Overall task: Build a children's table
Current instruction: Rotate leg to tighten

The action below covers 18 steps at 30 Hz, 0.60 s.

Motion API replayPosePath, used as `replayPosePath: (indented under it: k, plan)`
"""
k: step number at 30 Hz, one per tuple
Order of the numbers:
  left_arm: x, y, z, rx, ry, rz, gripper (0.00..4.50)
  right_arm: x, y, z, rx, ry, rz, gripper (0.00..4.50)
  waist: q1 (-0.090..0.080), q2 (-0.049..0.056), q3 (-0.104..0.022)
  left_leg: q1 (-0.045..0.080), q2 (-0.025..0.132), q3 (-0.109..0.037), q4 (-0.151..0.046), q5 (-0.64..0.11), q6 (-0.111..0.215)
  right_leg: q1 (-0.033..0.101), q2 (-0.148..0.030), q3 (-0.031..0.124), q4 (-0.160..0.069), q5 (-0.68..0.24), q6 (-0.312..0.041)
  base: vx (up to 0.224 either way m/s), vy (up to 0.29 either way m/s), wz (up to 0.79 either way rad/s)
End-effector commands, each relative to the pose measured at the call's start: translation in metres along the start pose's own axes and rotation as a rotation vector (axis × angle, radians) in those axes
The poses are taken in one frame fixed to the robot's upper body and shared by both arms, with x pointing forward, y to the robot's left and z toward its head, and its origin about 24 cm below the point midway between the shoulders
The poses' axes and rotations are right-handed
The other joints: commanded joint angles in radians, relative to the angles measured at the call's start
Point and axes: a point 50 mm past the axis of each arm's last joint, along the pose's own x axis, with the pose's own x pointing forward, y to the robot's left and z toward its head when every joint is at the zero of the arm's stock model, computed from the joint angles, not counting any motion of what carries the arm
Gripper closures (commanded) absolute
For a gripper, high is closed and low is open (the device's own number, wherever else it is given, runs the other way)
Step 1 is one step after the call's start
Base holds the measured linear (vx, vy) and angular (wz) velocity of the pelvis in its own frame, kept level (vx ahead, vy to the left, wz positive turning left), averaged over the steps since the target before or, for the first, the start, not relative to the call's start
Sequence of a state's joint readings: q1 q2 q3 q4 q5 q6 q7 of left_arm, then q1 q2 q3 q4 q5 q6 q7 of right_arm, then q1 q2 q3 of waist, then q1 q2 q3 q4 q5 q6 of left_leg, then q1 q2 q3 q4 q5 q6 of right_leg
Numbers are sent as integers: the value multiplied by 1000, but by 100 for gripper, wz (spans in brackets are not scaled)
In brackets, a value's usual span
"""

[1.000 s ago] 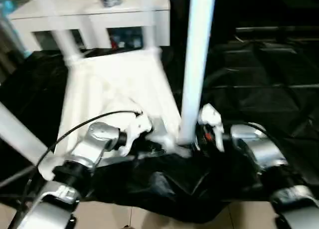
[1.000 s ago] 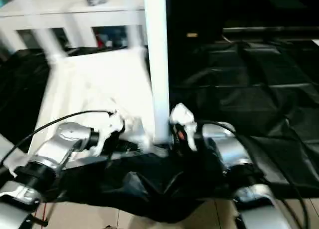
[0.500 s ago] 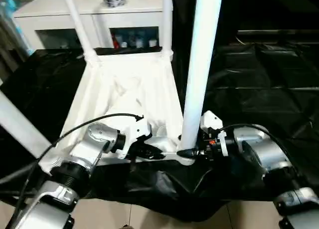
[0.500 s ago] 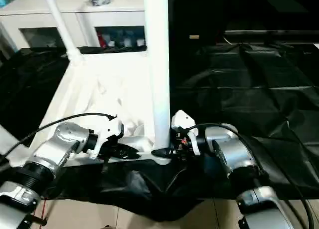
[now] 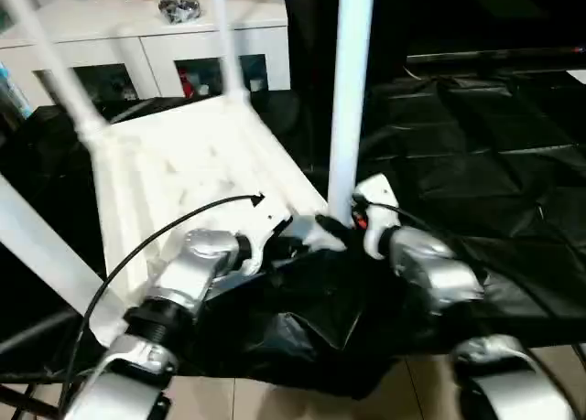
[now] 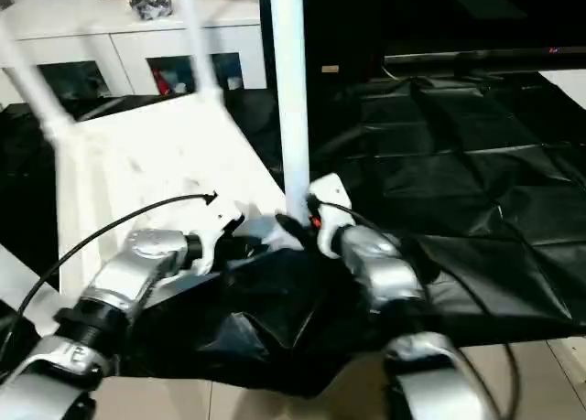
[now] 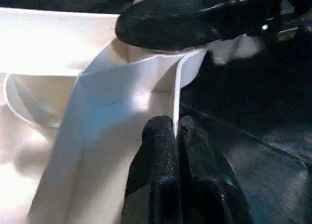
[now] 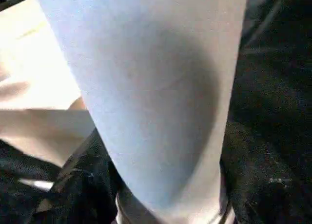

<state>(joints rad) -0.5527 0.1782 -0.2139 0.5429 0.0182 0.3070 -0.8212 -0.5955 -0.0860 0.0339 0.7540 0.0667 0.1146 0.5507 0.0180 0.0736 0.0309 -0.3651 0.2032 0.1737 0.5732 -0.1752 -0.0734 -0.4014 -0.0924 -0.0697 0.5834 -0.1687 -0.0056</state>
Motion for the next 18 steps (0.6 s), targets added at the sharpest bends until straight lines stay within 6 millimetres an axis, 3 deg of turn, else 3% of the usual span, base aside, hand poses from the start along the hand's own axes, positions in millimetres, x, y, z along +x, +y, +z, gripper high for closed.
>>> replayPosePath:
  k: [1, 8, 14, 17, 18]
  plan:
    - [12, -16, 19, 34, -84, -60, 450, 13, 38, -23, 46, 98, 170, 128, 3, -15, -53, 0, 12, -1, -64, -252, 59, 46, -38, 27, -76, -304, -188, 0, 0, 0]
    - [-1, -14, 12, 98, -52, -178, 450, -1, 32, -14, -107, 84, 361, 97, 2, -14, -53, -4, 13, 0, -63, -255, 69, 51, -40, 27, -73, -281, -199, 0, 0, 0]
    - [-20, -12, 3, 144, -2, -346, 450, -27, 22, -11, -207, 116, 602, 97, 24, -9, -57, 3, 20, 5, -58, -220, 99, 50, -36, 26, -61, -179, -244, 0, 0, 0]
    - [-26, -9, -1, 164, 30, -402, 450, -41, 20, -14, -223, 174, 723, 97, 35, -11, -55, 6, 22, 4, -59, -228, 95, 51, -37, 27, -60, -178, -248, 0, 0, 0]
    - [-27, -8, -3, 163, 38, -411, 450, -42, 20, -15, -223, 186, 740, 110, 38, -18, -55, 6, 21, 6, -59, -228, 96, 51, -37, 29, -60, -183, -245, 0, 0, 0]
